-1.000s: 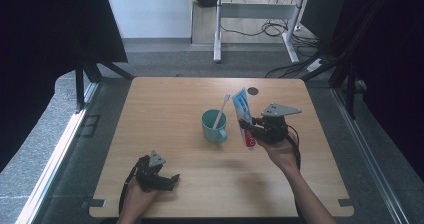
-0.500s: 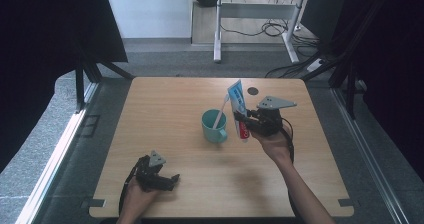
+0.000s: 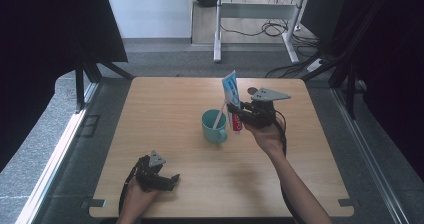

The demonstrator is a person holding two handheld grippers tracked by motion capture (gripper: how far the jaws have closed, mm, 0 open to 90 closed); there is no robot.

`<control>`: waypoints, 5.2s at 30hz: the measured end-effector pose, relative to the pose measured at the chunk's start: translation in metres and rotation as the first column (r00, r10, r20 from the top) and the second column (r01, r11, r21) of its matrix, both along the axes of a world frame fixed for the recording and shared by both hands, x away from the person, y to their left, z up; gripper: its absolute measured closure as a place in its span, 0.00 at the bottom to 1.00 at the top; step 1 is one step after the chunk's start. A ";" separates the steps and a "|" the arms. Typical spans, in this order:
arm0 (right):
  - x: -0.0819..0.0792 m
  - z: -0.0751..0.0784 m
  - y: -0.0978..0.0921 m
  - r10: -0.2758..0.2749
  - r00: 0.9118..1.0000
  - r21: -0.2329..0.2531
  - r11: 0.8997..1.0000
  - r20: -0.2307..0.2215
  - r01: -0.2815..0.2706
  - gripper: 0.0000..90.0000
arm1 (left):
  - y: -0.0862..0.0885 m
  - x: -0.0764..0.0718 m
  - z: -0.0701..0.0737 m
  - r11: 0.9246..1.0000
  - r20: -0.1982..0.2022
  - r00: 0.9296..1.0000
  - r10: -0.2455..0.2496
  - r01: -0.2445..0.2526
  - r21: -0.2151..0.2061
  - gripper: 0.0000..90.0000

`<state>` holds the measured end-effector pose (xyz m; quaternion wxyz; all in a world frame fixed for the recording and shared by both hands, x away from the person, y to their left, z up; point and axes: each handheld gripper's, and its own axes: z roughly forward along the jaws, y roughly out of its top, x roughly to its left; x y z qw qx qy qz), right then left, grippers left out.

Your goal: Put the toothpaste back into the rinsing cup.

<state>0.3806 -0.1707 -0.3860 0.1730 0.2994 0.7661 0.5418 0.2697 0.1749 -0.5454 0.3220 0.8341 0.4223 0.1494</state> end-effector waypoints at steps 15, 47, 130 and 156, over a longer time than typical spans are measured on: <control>0.016 0.005 0.018 0.003 1.000 0.010 1.000 0.011 -0.003 0.81 | 0.000 0.000 0.000 1.000 0.000 1.000 -0.001 0.001 0.000 0.00; 0.038 -0.015 0.059 0.007 1.000 -0.005 1.000 0.008 -0.007 0.81 | 0.000 0.000 0.000 1.000 0.000 1.000 0.000 0.000 -0.004 0.01; 0.045 -0.088 0.060 0.021 0.992 -0.085 0.996 -0.127 -0.032 0.75 | 0.000 0.000 0.000 1.000 0.000 1.000 -0.002 0.002 -0.002 0.01; 0.043 -0.084 0.057 -0.004 0.995 -0.132 0.991 -0.103 -0.010 0.48 | 0.000 0.000 0.000 1.000 0.000 1.000 -0.003 0.003 -0.001 0.01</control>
